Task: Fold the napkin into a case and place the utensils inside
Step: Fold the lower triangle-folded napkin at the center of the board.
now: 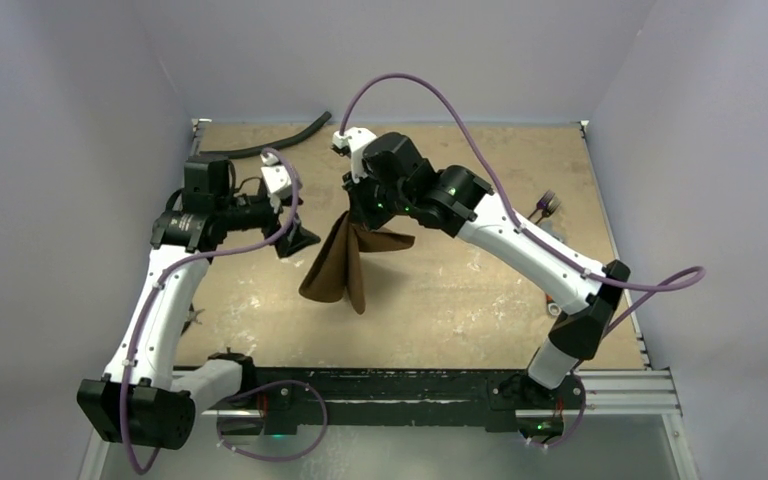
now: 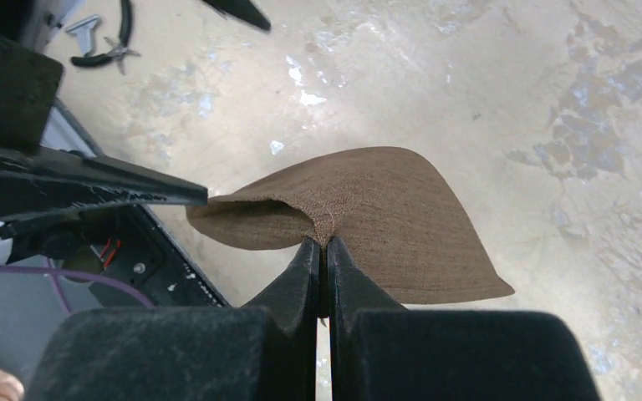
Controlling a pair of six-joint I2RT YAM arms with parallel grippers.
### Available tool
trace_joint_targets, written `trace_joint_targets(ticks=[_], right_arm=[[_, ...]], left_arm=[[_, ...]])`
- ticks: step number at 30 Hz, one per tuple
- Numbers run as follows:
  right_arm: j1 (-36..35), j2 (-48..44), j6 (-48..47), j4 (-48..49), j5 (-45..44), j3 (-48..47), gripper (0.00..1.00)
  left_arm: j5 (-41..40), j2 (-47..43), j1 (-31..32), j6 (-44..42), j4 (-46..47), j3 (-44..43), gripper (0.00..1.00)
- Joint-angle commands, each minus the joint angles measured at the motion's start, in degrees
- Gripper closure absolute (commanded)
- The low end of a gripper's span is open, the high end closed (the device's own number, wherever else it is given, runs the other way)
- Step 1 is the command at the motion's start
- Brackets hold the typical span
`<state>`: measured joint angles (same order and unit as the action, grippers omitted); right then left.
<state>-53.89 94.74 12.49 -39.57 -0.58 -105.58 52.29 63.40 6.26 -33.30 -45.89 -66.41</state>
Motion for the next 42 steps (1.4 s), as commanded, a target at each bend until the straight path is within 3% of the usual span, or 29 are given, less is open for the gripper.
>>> trace_joint_targets(ticks=[1,4,6,11,17,21,25,29,32,36,42], right_arm=[[0.19,1.78,0.66,-5.13,-5.14,-5.95,1.0],[0.19,3.48,0.71,-6.98,-7.29,-8.77,1.0],[0.23,4.24,1.02,-6.92,-7.4,-10.48,1.0],[0.19,8.44,1.88,-9.05,-9.24,-16.86,1.0],[0.2,16.75,3.1,-12.53,-11.99,-28.06,1.0],[0.27,22.4,3.15,-15.16,-13.59,-34.43,1.0],[0.21,21.37,3.6,-14.05,-11.86,-33.62,1.0],[0.21,18.57,4.31,-14.09,-12.84,-30.66,1.0],[0.25,14.87,5.38,-11.74,-12.96,-27.08,1.0],[0.22,11.74,6.13,-10.41,-11.72,-24.85,1.0],[0.27,7.46,6.25,-9.17,-8.8,-21.44,1.0]], left_arm=[[-1.41,-0.2,-1.15,19.01,20.7,-2.38,0.09],[4.15,1.35,0.06,19.74,20.54,-3.2,0.05],[3.05,0.39,2.84,19.69,20.69,-0.42,0.04],[-7.4,-8.89,10.5,25.11,34.16,13.06,0.02],[-29.98,-10.66,21.08,16.34,35.99,14.02,0.02],[-36.35,-10.62,22.45,15.46,37.67,12.93,0.02],[-40.15,-8.78,26.48,13.2,38.34,13.7,0.01],[-53.11,-7.78,33.44,7.2,41.36,16.95,0.02],[-59.2,-7.02,34.23,7.76,41.55,17.39,0.01],[-57.64,-8.94,34.25,6.34,42.09,18.63,0.02],[-62.52,-8.9,34.23,0.36,42.71,21.71,0.02]])
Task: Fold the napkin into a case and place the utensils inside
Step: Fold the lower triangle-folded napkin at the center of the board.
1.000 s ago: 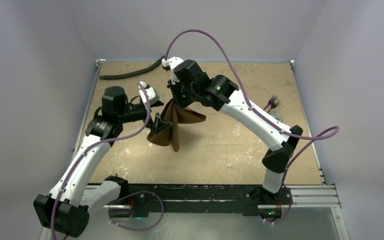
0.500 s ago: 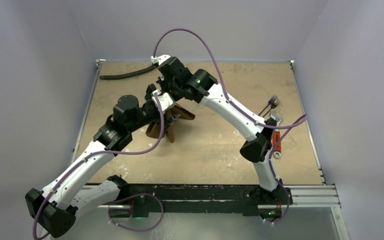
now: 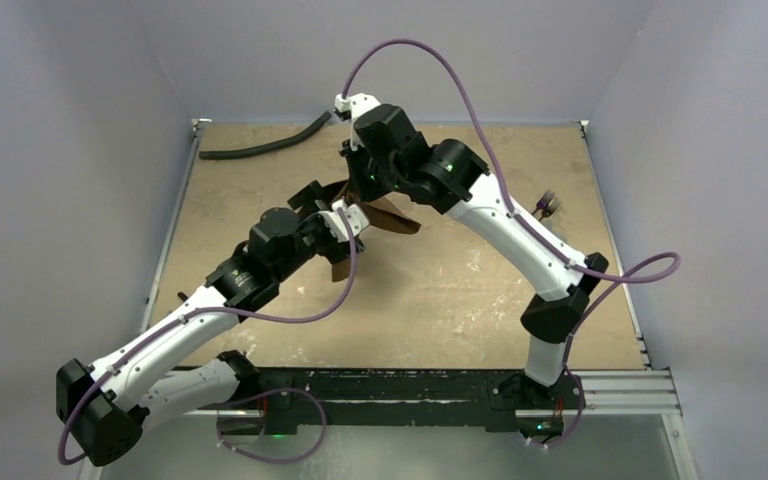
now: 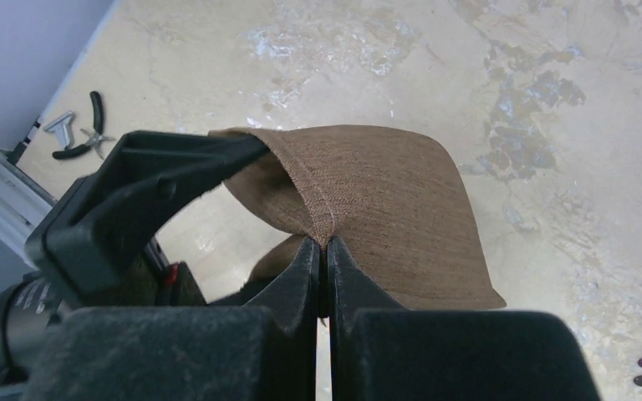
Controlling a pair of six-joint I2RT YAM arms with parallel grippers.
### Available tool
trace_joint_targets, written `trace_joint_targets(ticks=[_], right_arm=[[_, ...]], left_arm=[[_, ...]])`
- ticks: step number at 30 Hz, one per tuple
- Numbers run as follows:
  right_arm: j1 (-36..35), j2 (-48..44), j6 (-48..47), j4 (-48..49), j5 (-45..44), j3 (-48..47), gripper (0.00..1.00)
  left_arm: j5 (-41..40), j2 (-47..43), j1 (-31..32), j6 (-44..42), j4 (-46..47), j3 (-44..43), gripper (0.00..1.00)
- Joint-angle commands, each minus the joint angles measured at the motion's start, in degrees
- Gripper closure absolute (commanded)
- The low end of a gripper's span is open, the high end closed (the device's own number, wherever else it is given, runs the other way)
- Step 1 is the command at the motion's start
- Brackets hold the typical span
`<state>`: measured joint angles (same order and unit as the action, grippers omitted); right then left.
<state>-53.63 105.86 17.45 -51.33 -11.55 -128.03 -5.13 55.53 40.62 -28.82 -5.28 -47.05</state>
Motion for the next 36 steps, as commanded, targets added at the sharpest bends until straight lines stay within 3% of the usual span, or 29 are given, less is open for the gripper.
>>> trace_joint_targets(ticks=[1,5,12,19,27,32,36], right_arm=[[-0.03,-3.97,1.27,2.2,2.19,0.91,1.0],[0.0,-4.13,1.01,1.13,1.89,0.26,1.0],[-0.05,-5.36,0.01,1.86,2.71,0.97,1.0],[-0.07,-8.06,-1.06,2.47,5.07,4.26,1.0],[-0.13,-10.24,-3.24,2.39,7.77,6.52,1.0],[-0.16,-11.47,-3.91,2.01,8.35,8.33,1.0],[-0.15,-12.52,-3.9,2.04,8.73,10.11,1.0]], left_arm=[[-5.15,-1.08,-0.12,-3.75,1.64,2.47,0.02],[-5.16,-1.31,-0.15,-0.33,-0.74,0.85,0.02],[-9.0,-5.76,-1.33,-2.87,0.06,2.47,0.02],[0.66,-7.76,-10.6,-2.08,-3.75,2.22,0.02],[7.64,-5.5,-13.78,-4.63,-7.48,1.51,0.02],[12.46,-3.82,-16.06,-6.56,-9.95,-0.56,0.16],[13.72,-2.75,-17.22,-7.63,-10.96,-2.43,0.49]])
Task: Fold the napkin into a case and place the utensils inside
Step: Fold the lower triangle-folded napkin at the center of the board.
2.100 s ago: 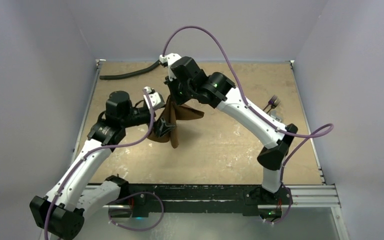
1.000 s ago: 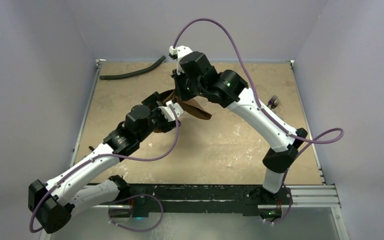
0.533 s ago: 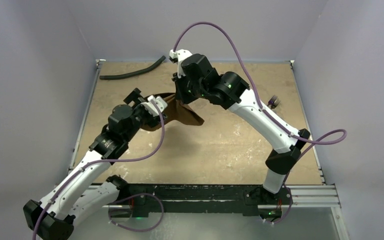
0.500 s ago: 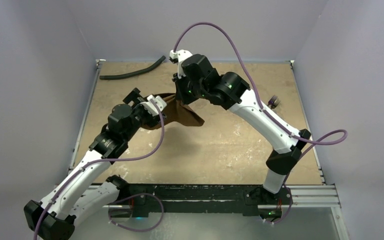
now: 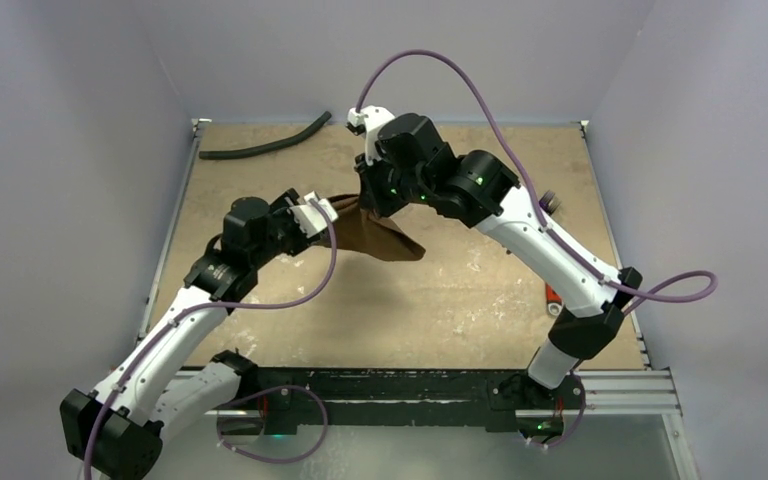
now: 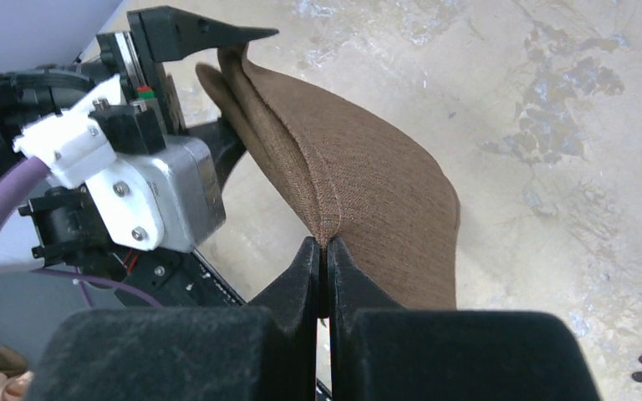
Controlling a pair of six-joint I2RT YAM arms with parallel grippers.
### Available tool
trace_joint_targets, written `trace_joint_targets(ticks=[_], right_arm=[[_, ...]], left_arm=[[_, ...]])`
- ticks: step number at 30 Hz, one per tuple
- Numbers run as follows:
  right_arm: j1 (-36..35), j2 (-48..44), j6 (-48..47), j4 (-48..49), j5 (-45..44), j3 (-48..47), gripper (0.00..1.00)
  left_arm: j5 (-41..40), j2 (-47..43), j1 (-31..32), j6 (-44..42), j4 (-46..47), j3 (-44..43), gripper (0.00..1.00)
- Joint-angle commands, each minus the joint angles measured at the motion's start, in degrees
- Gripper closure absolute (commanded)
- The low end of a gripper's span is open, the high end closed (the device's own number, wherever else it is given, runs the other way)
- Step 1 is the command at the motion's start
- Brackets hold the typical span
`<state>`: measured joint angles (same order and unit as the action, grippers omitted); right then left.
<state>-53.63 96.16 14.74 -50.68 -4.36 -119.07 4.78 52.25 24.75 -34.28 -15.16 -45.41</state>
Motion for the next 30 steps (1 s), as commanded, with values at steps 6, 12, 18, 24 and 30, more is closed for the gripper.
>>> trace_joint_targets(ticks=[6,12,18,24,30], right_arm=[[-0.1,-5.03,-1.53,0.92,2.61,6.06,1.0],[-0.16,-9.07,-1.52,4.2,6.1,12.74,1.0],[-3.18,-17.24,3.33,11.37,20.06,25.39,1.0],[-3.74,-25.81,12.21,21.96,26.77,41.61,1.0],[6.5,-20.53,9.4,27.57,26.72,50.12,1.0]], left_arm=[[6.34,-0.93,-2.29,-2.75,-2.22,-6.78,1.0],[18.34,-2.67,-2.34,-7.91,-21.16,-14.45,1.0],[33.34,0.73,-2.33,-22.31,-55.18,-25.0,1.0],[28.49,6.06,-2.25,-24.54,-65.7,-22.71,1.0],[20.79,21.77,-1.91,-14.25,-53.59,-20.89,1.0]])
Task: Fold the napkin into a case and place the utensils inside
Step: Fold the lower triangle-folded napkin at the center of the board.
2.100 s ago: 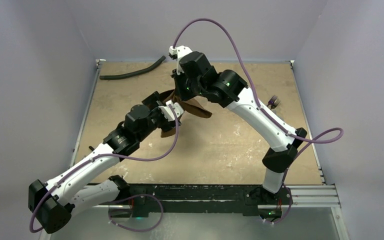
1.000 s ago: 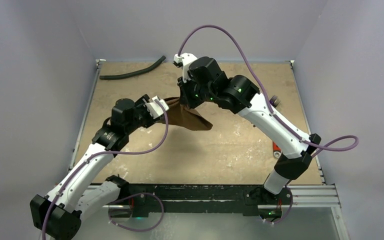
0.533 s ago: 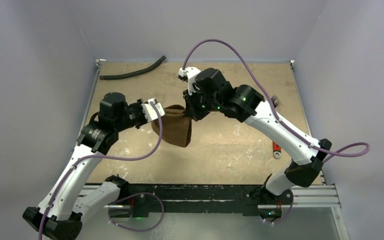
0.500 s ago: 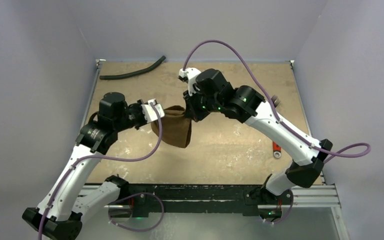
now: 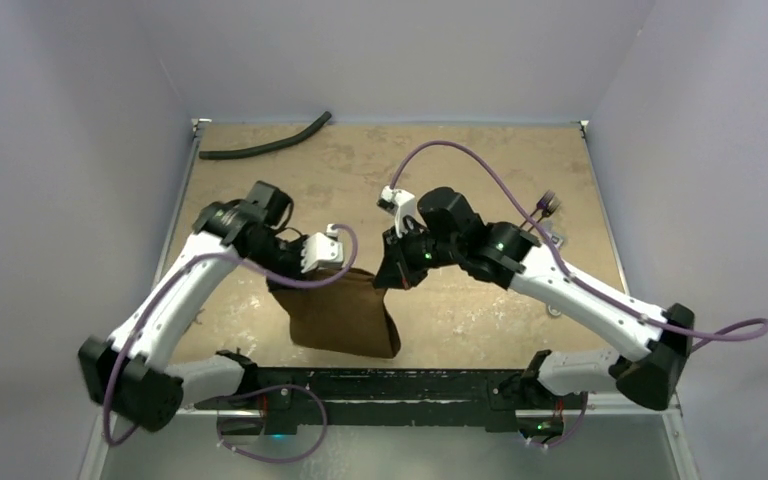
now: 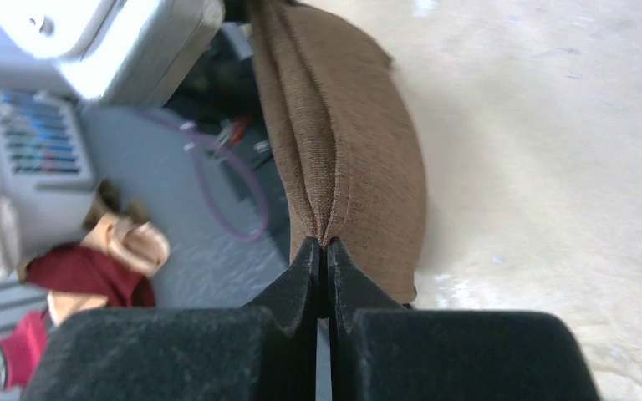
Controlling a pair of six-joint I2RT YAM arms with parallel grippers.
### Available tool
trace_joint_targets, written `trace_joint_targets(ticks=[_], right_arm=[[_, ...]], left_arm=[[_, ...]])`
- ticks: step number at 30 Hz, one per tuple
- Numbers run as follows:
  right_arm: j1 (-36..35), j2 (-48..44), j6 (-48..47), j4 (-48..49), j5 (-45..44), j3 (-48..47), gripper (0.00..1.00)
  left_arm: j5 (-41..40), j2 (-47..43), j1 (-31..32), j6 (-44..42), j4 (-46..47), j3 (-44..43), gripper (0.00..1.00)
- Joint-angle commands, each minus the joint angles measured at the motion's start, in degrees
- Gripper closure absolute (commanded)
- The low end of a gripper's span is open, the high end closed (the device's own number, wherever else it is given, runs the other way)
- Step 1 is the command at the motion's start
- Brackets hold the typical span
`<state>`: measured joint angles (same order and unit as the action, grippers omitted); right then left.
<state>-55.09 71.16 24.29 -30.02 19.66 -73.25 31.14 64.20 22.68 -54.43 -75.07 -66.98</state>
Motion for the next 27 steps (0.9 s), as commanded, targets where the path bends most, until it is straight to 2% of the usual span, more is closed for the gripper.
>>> trace_joint_targets(ticks=[1,4,7,10,13,14,17,18,19,20,23,24,25,26,27], right_arm=[[10.51,5.86,-1.15,8.57,2.82,5.56,1.0],[16.39,13.38,-6.27,11.44,3.01,5.87,1.0],[17.7,23.03,-12.81,9.56,0.15,0.86,1.0],[18.94,30.56,-16.5,9.5,-1.15,-2.84,1.0],[20.32,34.53,-18.34,10.13,-2.81,-4.86,0.89],[20.77,35.06,-18.52,10.75,-3.92,-5.16,0.86],[21.76,36.05,-18.45,12.02,-9.85,-6.46,0.64],[22.0,36.27,-18.41,12.53,-12.66,-7.0,0.55],[22.11,36.43,-18.34,12.94,-15.13,-7.59,0.47],[22.25,36.52,-18.02,13.31,-17.92,-8.03,0.4],[22.97,35.42,-16.17,15.13,-20.38,-7.53,0.24],[23.44,34.72,-15.29,15.93,-20.15,-6.64,0.19],[23.71,33.74,-14.5,17.01,-19.8,-5.4,0.16],[23.96,32.86,-13.34,17.85,-20.08,-4.19,0.1],[24.23,31.7,-11.88,18.41,-19.99,-2.99,0.09]], left_arm=[[-7.15,13.93,0.17,7.02,8.75,0.04,1.0],[-9.5,26.62,0.18,9.53,13.81,-4.46,1.0],[-10.75,37.4,0.31,13.74,18.4,-9.85,1.0],[-13.55,43.64,0.51,15.66,23.77,-14.59,1.0],[-16.24,48.07,0.42,17.33,27.23,-18.98,1.0],[-16.98,49.33,0.42,17.9,28.02,-20.2,0.93],[-19.06,51.24,0.36,19.39,31.03,-21.58,0.72],[-19.4,51.15,0.29,20.01,32.43,-21.53,0.62],[-19.48,50.78,0.2,20.6,33.56,-21.53,0.42],[-19.59,50.31,0.18,21.2,34.21,-21.56,0.33],[-19.52,47.83,-0.09,22.41,35.34,-21.64,0.27],[-19.15,46.73,-0.46,23.1,35.98,-21.47,0.23],[-18.19,45.53,-1.17,23.87,36.23,-21.51,0.12],[-17.3,44.74,-1.86,24.55,36.48,-21.78,0.09],[-15.87,43.93,-2.72,24.77,36.28,-22.28,0.07]])
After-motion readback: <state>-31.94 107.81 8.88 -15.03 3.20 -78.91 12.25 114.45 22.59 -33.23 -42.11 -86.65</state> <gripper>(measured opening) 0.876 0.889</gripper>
